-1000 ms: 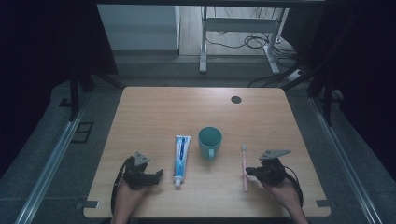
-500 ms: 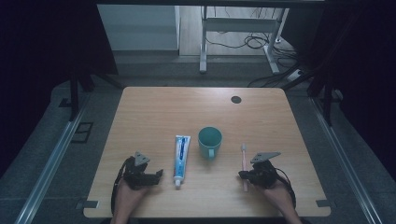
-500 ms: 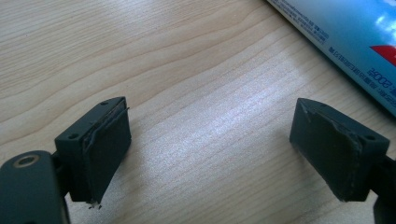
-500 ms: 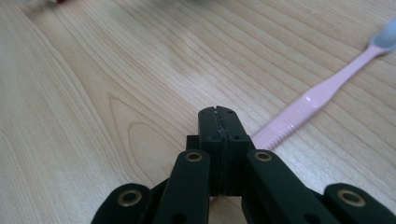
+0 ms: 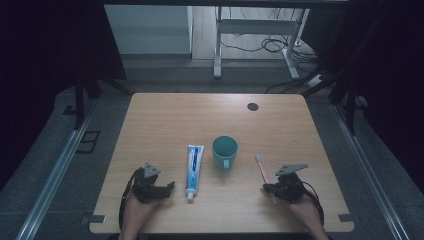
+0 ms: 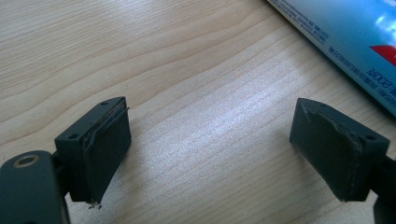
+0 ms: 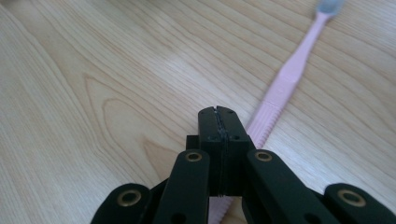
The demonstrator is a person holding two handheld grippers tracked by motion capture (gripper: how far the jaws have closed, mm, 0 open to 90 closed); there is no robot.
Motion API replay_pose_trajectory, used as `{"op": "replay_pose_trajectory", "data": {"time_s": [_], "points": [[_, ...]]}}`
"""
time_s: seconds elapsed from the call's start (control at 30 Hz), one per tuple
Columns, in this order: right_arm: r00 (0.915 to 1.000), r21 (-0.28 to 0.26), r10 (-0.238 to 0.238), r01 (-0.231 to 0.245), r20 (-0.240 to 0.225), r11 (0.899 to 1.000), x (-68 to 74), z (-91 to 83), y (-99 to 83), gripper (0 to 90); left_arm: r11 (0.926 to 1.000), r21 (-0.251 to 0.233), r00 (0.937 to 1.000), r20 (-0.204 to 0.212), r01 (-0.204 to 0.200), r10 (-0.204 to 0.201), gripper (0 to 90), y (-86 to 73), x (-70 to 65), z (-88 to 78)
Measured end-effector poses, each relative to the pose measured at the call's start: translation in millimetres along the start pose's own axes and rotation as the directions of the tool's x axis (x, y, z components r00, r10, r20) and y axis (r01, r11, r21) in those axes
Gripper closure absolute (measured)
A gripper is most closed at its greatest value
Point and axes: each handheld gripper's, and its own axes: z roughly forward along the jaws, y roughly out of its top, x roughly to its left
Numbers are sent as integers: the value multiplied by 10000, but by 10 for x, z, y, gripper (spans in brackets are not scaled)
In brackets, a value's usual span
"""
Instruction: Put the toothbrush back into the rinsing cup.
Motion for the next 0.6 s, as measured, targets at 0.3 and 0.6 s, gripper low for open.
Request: {"op": "replay_pose_trajectory", "data": {"time_s": [0.3, 0.6], "points": [[9991, 50, 216, -218, 359, 9997, -130, -97, -71, 895, 10000, -5, 10000, 0, 31, -31, 127, 0, -2, 0], [9988, 161, 115, -123, 470, 9998, -132, -170, -63, 848, 10000, -5, 10000, -13, 15, -15, 127, 2, -1, 3]]}}
